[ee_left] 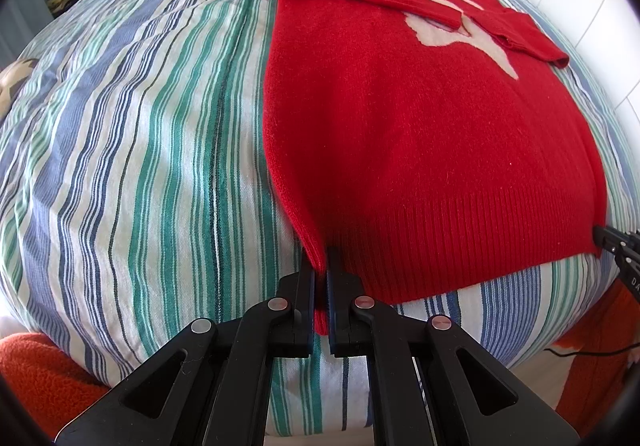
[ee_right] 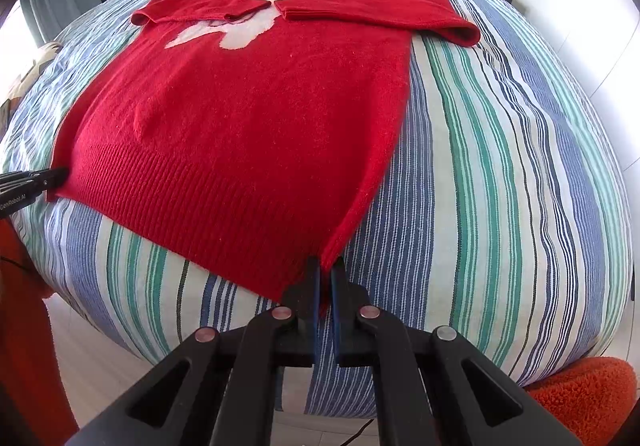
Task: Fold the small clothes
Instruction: 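Hold the hem with both grippers and pull it taut to flatten the body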
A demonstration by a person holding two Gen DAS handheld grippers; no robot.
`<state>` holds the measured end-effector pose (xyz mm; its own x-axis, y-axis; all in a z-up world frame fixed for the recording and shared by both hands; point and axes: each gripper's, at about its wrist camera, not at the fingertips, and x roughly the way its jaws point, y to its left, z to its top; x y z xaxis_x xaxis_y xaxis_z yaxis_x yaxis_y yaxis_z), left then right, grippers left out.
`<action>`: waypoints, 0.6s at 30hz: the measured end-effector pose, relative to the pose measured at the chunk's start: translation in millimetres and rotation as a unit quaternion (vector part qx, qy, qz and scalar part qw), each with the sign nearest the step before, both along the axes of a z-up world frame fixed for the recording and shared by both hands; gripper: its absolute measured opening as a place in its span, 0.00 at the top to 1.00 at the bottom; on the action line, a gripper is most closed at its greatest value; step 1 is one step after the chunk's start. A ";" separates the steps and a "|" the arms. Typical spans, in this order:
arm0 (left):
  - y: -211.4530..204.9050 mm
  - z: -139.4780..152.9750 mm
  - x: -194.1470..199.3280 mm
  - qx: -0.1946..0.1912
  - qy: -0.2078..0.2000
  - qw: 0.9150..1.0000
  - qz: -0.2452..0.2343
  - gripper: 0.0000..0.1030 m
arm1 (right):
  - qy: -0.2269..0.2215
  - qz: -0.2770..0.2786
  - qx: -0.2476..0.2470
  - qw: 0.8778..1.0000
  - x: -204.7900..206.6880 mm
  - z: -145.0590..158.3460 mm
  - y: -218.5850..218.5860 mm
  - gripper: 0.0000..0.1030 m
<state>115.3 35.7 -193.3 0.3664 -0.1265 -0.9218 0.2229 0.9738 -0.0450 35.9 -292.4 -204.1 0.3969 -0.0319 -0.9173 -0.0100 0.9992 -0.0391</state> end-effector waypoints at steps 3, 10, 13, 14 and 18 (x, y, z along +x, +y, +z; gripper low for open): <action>0.4 0.1 -0.2 0.001 0.000 1.000 0.000 0.97 | 0.000 0.000 -0.002 1.000 -0.1 0.0 0.4 0.95; -3.2 0.1 -0.8 0.017 -0.003 1.000 0.000 0.97 | 0.002 0.003 -0.012 1.000 -0.6 -1.6 2.1 0.95; -4.5 -0.1 0.3 0.021 -0.003 1.000 -0.001 0.97 | 0.002 0.004 -0.014 1.000 -0.5 -1.9 2.0 0.95; -5.4 -0.2 0.6 0.021 -0.003 1.000 -0.001 0.97 | 0.002 0.003 -0.014 1.000 -0.6 -2.0 1.8 0.95; -6.3 -0.8 1.7 0.020 -0.002 1.000 0.000 0.97 | 0.002 0.004 -0.016 1.000 -0.5 -2.1 1.7 0.95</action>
<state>117.0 29.5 -194.1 0.3698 -0.0892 -0.9248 0.2226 0.9749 -0.0050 35.4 -290.6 -206.2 0.3930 -0.0574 -0.9177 -0.0183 0.9974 -0.0702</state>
